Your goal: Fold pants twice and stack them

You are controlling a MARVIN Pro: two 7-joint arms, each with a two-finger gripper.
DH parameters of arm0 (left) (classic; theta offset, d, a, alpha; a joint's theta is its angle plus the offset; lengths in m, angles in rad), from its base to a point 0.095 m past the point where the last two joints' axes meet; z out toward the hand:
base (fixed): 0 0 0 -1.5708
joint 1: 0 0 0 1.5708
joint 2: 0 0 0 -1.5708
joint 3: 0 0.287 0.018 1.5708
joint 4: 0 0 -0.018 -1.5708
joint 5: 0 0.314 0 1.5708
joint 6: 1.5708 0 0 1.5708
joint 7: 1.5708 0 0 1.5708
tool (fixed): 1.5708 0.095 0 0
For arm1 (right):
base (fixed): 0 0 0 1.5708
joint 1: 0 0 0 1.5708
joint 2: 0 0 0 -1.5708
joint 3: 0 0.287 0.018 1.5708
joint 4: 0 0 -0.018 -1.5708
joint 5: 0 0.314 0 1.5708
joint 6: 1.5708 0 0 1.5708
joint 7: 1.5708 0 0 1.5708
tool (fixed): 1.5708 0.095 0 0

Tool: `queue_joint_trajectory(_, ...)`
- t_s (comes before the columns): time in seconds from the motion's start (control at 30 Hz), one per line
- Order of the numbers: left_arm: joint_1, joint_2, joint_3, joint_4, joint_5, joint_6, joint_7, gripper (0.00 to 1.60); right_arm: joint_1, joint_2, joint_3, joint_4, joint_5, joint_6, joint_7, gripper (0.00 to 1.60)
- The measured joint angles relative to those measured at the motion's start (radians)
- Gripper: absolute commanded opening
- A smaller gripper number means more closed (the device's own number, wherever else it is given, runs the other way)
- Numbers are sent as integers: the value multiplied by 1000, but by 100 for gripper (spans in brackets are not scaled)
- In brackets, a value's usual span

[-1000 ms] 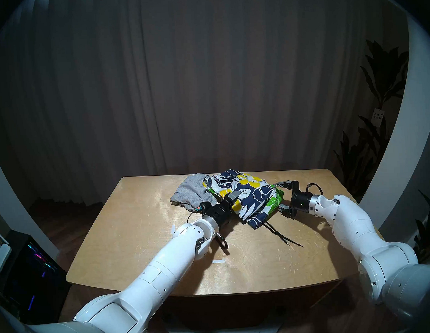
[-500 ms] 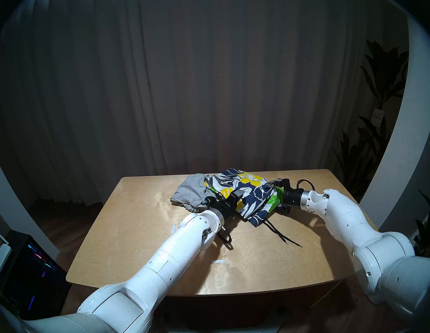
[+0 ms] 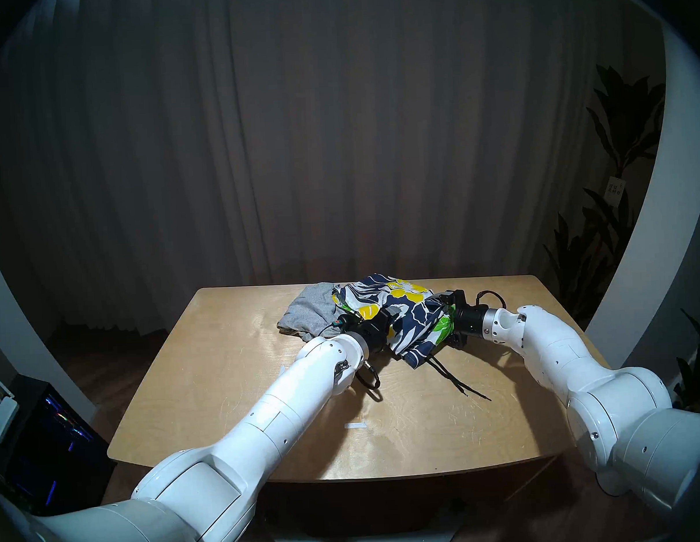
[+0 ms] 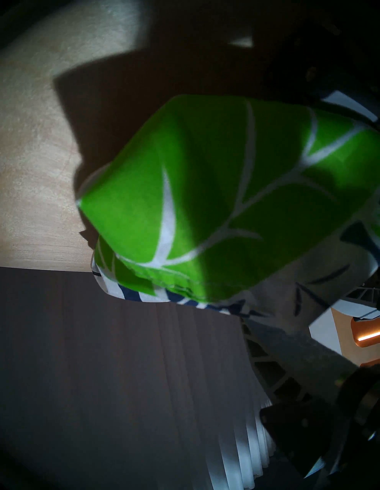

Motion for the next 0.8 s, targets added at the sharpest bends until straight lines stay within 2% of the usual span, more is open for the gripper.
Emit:
queue_joint_trajectory(0.1,-15,-11,0,27,1,2,-3,160,2,-2,-5,2,-7,2,7,142)
queue_joint_trajectory(0.13,-19,-14,0,34,1,2,-3,153,2,-3,-6,2,-8,2,8,131)
queue_joint_trajectory(0.17,-26,-19,1,46,1,2,-5,149,2,-5,-7,2,-11,3,10,127)
queue_joint_trajectory(0.2,-29,-22,1,53,1,3,-6,128,2,-6,-7,2,-12,3,10,120)
queue_joint_trajectory(0.23,-34,-26,1,64,2,3,-8,119,2,-7,-7,2,-13,3,11,111)
queue_joint_trajectory(0.27,-39,-29,1,74,2,3,-10,88,2,-9,-7,2,-13,3,11,102)
queue_joint_trajectory(0.3,-43,-31,1,81,3,4,-12,78,1,-10,-7,1,-13,3,12,99)
queue_joint_trajectory(0.33,-47,-33,2,87,4,4,-14,67,1,-11,-7,1,-13,3,12,79)
queue_joint_trajectory(0.43,-56,-37,3,103,6,4,-23,60,0,-14,-5,0,-13,3,12,75)
queue_joint_trajectory(0.5,-60,-39,4,113,9,5,-33,46,0,-15,-3,0,-11,2,12,68)
queue_joint_trajectory(0.53,-62,-39,4,116,10,5,-36,19,0,-15,-2,0,-11,0,12,55)
queue_joint_trajectory(0.57,-63,-40,5,121,11,5,-41,0,0,-15,-1,0,-11,-1,12,41)
queue_joint_trajectory(0.6,-64,-40,5,123,11,5,-43,0,0,-15,0,0,-10,-3,12,10)
queue_joint_trajectory(0.67,-66,-42,5,129,13,4,-51,0,0,-16,2,0,-9,-9,12,0)
queue_joint_trajectory(0.8,-68,-43,6,136,18,0,-66,0,-2,-18,8,-2,-8,-20,14,0)
